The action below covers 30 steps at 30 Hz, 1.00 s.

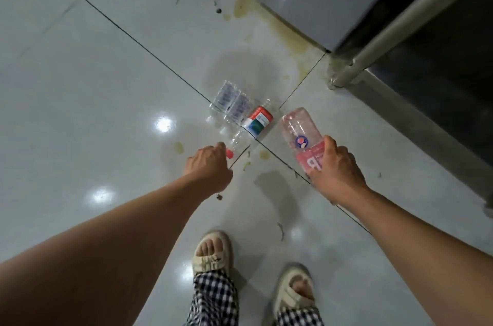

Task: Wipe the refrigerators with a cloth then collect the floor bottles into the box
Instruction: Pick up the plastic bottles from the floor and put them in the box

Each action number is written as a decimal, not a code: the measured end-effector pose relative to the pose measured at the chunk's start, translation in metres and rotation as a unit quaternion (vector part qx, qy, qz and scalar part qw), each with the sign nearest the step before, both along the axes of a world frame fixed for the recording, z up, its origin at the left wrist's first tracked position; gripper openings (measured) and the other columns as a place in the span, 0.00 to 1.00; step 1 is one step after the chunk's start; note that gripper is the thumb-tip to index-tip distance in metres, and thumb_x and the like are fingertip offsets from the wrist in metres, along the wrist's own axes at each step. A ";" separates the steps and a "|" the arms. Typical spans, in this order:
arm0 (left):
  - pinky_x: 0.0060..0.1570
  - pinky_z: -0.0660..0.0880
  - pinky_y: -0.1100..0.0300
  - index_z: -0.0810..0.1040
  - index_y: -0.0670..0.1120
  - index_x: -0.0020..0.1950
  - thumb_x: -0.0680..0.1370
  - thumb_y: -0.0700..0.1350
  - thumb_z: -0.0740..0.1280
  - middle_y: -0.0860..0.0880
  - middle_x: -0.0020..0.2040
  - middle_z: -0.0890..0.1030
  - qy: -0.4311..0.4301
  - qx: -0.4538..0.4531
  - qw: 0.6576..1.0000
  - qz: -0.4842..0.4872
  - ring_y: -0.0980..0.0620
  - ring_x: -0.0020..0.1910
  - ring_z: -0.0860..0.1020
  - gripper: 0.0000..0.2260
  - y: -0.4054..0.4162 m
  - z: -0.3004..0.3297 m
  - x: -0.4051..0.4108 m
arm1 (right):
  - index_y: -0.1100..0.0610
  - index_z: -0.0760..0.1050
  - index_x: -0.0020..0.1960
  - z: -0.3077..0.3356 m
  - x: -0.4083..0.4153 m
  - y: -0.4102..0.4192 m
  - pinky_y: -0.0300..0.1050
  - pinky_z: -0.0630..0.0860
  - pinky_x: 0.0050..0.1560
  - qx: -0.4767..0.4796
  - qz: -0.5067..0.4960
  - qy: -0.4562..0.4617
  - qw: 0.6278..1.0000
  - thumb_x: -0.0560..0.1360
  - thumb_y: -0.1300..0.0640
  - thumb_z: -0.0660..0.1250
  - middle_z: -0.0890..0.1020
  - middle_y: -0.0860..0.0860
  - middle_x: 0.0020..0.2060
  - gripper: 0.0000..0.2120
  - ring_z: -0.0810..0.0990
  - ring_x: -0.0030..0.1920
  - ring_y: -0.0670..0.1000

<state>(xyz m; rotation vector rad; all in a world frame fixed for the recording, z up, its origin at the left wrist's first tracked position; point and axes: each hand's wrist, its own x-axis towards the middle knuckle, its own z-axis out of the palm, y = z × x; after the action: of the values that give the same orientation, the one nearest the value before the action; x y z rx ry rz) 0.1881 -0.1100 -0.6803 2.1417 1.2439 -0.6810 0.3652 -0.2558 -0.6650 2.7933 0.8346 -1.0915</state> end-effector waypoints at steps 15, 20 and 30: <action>0.54 0.74 0.48 0.67 0.44 0.60 0.74 0.50 0.70 0.45 0.54 0.77 -0.043 -0.025 0.991 0.123 0.45 0.53 0.76 0.20 -0.002 -0.220 0.005 | 0.58 0.55 0.73 -0.180 -0.020 0.016 0.54 0.71 0.62 0.067 -0.061 0.006 0.996 0.74 0.51 0.68 0.70 0.61 0.64 0.35 0.71 0.62 0.61; 0.52 0.75 0.48 0.69 0.44 0.56 0.74 0.48 0.68 0.42 0.52 0.76 -0.056 0.034 0.979 0.195 0.43 0.50 0.75 0.15 -0.005 -0.249 0.016 | 0.58 0.55 0.73 -0.205 -0.015 0.011 0.54 0.71 0.62 0.063 -0.050 0.009 0.997 0.75 0.52 0.68 0.70 0.60 0.64 0.33 0.71 0.62 0.60; 0.42 0.69 0.53 0.69 0.42 0.49 0.76 0.45 0.67 0.42 0.45 0.75 -0.087 0.064 0.978 0.180 0.41 0.44 0.74 0.10 -0.006 -0.161 0.027 | 0.57 0.58 0.71 -0.125 -0.002 -0.006 0.53 0.73 0.59 0.057 -0.082 0.024 0.995 0.72 0.52 0.70 0.72 0.58 0.61 0.34 0.73 0.60 0.59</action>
<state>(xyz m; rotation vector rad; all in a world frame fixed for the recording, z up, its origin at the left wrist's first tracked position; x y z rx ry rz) 0.2154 -0.1164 -0.8414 1.9507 1.5567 -0.2588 0.3628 -0.2618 -0.7900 2.9870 0.7034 -1.1730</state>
